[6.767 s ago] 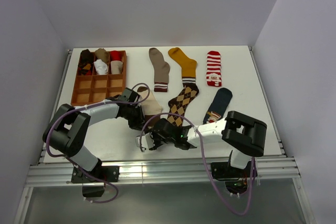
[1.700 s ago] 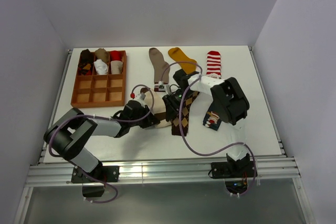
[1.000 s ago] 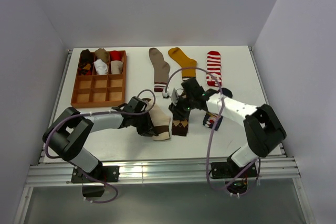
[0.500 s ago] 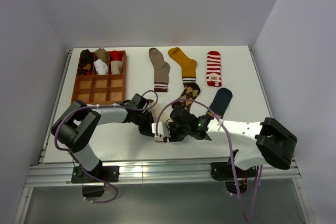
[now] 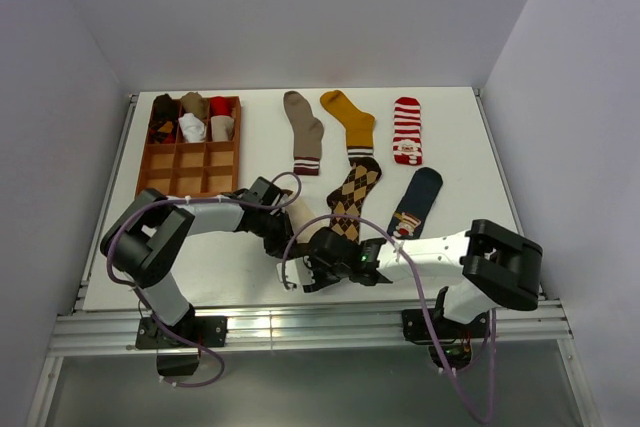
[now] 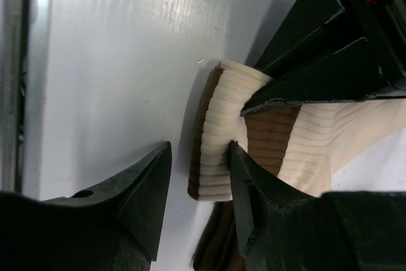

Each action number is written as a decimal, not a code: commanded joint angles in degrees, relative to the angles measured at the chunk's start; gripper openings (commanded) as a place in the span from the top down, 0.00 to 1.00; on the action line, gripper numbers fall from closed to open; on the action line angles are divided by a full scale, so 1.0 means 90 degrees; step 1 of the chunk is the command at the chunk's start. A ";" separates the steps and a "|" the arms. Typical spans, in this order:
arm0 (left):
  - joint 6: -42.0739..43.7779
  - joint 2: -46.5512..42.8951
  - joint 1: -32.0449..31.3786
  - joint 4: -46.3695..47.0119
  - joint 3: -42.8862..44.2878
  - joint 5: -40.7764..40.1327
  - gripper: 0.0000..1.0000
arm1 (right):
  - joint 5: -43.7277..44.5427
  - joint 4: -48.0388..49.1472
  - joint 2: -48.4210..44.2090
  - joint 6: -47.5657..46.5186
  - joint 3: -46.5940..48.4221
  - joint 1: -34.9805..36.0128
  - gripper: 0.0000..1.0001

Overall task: Roll the socks
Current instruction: Roll the sock at the center of the board.

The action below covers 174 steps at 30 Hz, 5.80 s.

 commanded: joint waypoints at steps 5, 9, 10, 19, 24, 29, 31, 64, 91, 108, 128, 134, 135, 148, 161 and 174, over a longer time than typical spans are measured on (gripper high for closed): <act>0.0536 0.0271 0.0087 -0.0857 -0.0351 -0.0849 0.98 | 0.0640 0.0529 0.0392 0.0081 0.0162 0.0055 0.55; 0.0468 0.0145 0.0136 -0.0643 -0.0497 -0.0674 0.89 | 0.0640 0.0442 0.0470 0.0256 0.0289 0.0046 0.76; 0.0438 0.0106 0.0146 -0.0603 -0.0527 -0.0654 0.86 | 0.0640 0.0403 0.0460 0.0324 0.0318 0.0017 0.79; -0.0225 -0.0754 0.0273 0.0090 -0.1063 -0.0663 0.66 | -0.1008 -0.1901 0.0957 0.0715 0.1655 -0.0842 0.87; -0.0714 -0.1183 0.0283 0.0646 -0.1571 -0.0799 0.64 | -0.1781 -0.2907 0.1485 0.0687 0.2300 -0.1370 0.87; -0.1055 -0.1662 0.0293 0.0852 -0.1835 -0.1277 0.61 | -0.2756 -0.3902 0.2235 0.0560 0.3109 -0.1907 0.89; -0.1056 -0.1916 0.0293 0.0833 -0.1865 -0.1561 0.59 | -0.2875 -0.4070 0.2422 0.0540 0.3296 -0.2083 0.89; 0.1287 -0.2825 -0.1172 0.4442 -0.2254 -0.3671 0.50 | -0.4507 -0.7147 0.5294 0.0471 0.5972 -0.3187 0.90; 0.1102 -0.1817 -0.1387 0.6850 -0.3066 -0.2265 0.52 | -0.4673 -0.7401 0.5577 0.0530 0.6158 -0.3392 0.91; 0.1698 -0.1751 -0.1387 0.6360 -0.2666 -0.1729 0.50 | -0.4800 -0.7576 0.5733 0.0501 0.6353 -0.3421 0.91; 0.1785 -0.1350 -0.1397 0.6234 -0.2910 -0.2058 0.52 | -0.4878 -0.7762 0.5802 0.0316 0.6353 -0.3529 0.91; 0.1864 -0.1350 -0.1407 0.5892 -0.2813 -0.2069 0.51 | -0.4888 -0.7772 0.5782 0.0305 0.6304 -0.3538 0.90; 0.1874 -0.1331 -0.1397 0.5824 -0.2793 -0.2098 0.51 | -0.4888 -0.7772 0.5782 0.0296 0.6304 -0.3548 0.90; 0.1698 -0.0989 -0.1543 0.5209 -0.2403 -0.1815 0.60 | -0.4829 -0.7577 0.5743 0.0510 0.6265 -0.3626 0.89; 0.0780 -0.1086 -0.1914 0.3197 -0.1767 -0.2265 1.00 | -0.4526 -0.6601 0.4943 0.1047 0.5729 -0.3714 0.59; 0.0487 -0.1174 -0.1905 0.2113 -0.1475 -0.2372 1.00 | -0.4859 -0.6445 0.4133 0.1007 0.5289 -0.4749 0.52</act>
